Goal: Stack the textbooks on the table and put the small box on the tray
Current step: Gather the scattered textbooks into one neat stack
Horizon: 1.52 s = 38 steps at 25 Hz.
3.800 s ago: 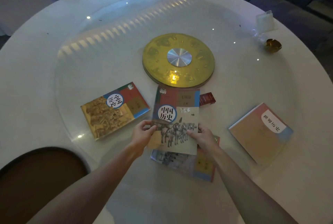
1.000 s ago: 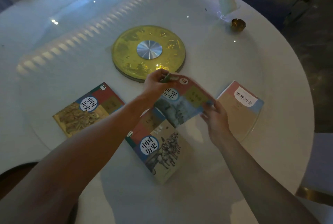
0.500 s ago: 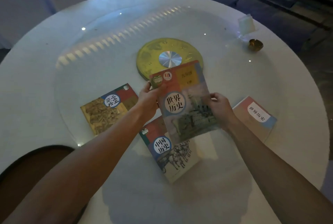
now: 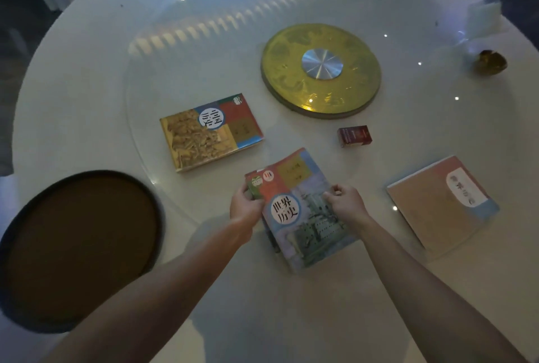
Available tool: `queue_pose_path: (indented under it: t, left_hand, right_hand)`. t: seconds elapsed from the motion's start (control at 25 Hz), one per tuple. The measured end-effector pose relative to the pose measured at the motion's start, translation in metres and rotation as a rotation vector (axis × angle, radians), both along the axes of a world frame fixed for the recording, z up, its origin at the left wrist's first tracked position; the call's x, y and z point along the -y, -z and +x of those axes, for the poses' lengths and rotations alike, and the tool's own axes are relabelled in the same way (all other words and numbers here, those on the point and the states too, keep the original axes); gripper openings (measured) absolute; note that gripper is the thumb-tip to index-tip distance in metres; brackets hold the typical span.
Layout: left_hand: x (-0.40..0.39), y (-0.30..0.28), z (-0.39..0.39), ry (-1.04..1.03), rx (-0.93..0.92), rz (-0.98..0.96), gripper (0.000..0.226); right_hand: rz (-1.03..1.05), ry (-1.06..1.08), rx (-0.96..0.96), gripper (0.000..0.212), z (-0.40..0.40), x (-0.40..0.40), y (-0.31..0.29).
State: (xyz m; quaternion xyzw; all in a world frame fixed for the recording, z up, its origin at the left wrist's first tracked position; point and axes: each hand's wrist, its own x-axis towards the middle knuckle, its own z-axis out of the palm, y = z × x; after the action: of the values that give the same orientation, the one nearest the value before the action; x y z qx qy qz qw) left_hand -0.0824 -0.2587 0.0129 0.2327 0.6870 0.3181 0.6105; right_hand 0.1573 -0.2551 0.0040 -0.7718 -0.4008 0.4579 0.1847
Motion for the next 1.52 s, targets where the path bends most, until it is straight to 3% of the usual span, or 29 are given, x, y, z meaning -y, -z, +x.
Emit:
queue_pose_path:
  t: [0.16,0.28,0.36,0.64,0.76,1.0,1.12,1.24,1.4,1.52]
  left_hand:
    - [0.015,0.02,0.009,0.056,-0.277,0.031,0.04]
    - [0.018,0.025,0.016,0.041,-0.255,-0.017,0.021]
    - [0.015,0.027,0.018,0.022,-0.263,-0.039,0.023]
    - [-0.003,0.026,0.016,0.133,-0.201,0.067,0.036]
    - [-0.008,0.035,0.014,0.209,-0.275,0.085,0.031]
    - [-0.018,0.052,0.009,0.337,-0.38,0.017,0.057]
    - [-0.027,0.015,0.032,0.444,-0.543,0.004,0.064]
    - [-0.037,-0.03,0.078,0.642,-0.75,0.18,0.065]
    - [-0.057,-0.055,0.154,0.929,-0.487,0.364,0.063]
    - [-0.069,-0.055,0.217,1.034,-0.434,0.378,0.057]
  right_hand:
    - [-0.005,-0.07,0.203,0.026,-0.006,0.003,0.02]
    - [0.018,-0.187,0.399,0.033,-0.008,0.011,0.025]
    - [0.015,-0.216,0.471,0.036,-0.006,0.013,0.026]
    - [-0.061,-0.114,0.404,0.025,-0.005,0.029,0.029]
    - [-0.074,-0.093,0.403,0.026,-0.013,0.038,0.027]
    - [-0.121,-0.099,0.386,0.035,-0.02,0.046,0.02]
    - [-0.144,-0.055,0.3,0.042,-0.014,0.049,0.009]
    - [-0.111,0.068,0.213,0.049,0.011,0.05,-0.008]
    - [0.028,0.314,0.106,0.049,0.074,0.05,-0.03]
    - [0.132,0.519,0.1,0.042,0.125,0.057,-0.038]
